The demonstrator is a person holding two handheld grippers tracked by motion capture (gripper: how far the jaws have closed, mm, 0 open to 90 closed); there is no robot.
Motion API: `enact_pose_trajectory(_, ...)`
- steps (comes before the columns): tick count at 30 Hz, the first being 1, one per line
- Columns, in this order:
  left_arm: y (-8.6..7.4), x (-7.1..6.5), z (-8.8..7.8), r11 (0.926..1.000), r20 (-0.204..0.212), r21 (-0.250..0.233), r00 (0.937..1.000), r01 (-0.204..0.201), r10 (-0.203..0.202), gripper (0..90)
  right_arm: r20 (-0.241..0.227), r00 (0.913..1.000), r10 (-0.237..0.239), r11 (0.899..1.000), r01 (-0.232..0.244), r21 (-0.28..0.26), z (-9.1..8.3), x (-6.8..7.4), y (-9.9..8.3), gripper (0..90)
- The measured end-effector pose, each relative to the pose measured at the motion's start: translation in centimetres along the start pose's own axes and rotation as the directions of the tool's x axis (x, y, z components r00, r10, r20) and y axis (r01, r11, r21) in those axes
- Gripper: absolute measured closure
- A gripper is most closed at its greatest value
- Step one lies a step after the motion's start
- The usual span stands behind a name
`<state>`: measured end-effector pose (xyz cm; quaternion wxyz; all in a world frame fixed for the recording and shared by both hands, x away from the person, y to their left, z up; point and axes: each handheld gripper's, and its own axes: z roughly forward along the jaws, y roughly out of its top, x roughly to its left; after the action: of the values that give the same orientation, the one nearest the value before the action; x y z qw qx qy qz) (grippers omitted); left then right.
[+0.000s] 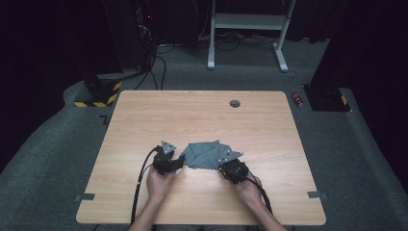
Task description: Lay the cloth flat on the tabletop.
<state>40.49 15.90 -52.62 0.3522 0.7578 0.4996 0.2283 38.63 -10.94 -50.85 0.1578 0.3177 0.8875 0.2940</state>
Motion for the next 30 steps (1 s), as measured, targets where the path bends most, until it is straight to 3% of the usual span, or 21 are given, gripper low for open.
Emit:
enact_pose_trajectory(4,0.0,0.0,0.0,1.0,-0.001,0.0,1.0,0.004,-0.004,45.3,-0.002,0.9999,0.015,1.0,-0.015,0.005,-1.8,-0.2,-2.1,89.2)
enact_pose_trajectory(8,0.0,0.0,0.0,1.0,0.0,-0.001,1.0,0.005,-0.005,45.4,-0.003,0.9996,0.03,1.0,-0.03,-0.004,-2.7,-0.4,-2.9,88.2)
enact_pose_trajectory(12,0.0,0.0,0.0,1.0,0.002,0.001,1.0,-0.002,0.002,47.1,0.007,0.9978,0.066,0.996,-0.066,-0.059,-3.2,-1.1,-2.1,74.5)
enact_pose_trajectory(15,0.0,0.0,0.0,1.0,0.003,0.001,1.0,-0.002,0.002,47.1,0.018,0.9966,0.08,0.994,-0.078,-0.077,-2.7,-1.6,-1.2,70.9)
enact_pose_trajectory(19,0.0,0.0,0.0,1.0,0.002,0.001,1.0,-0.003,0.003,47.1,0.01,0.9956,0.093,0.994,-0.092,-0.059,-1.2,-1.9,0.0,72.0)
enact_pose_trajectory(22,0.0,-0.1,0.0,0.9999,0.01,-0.003,0.9998,-0.016,0.016,50.3,0.009,0.9984,0.055,0.998,-0.055,-0.037,-0.3,-1.3,0.4,76.0)
enact_pose_trajectory(24,0.0,-0.1,0.0,0.9998,0.017,-0.008,0.9997,-0.018,0.018,57.3,0.001,0.9995,0.031,0.999,-0.031,-0.015,0.4,-0.9,0.2,83.5)
enact_pose_trajectory(26,0.0,-0.1,0.0,0.9998,0.02,-0.008,0.9996,-0.017,0.018,59.8,-0.004,0.9994,0.034,0.999,-0.034,-0.022,0.4,-0.8,0.1,85.3)
enact_pose_trajectory(28,0.0,-0.2,-0.1,0.9993,0.052,-0.012,0.998,-0.036,0.036,70.2,-0.003,0.9998,0.02,1.0,-0.02,-0.022,0.3,-0.4,0.0,88.4)
enact_pose_trajectory(30,0.0,-0.2,0.0,0.9991,0.061,-0.013,0.9973,-0.041,0.042,73.1,-0.007,0.9999,0.009,1.0,-0.009,-0.022,0.2,-0.3,-0.1,88.6)
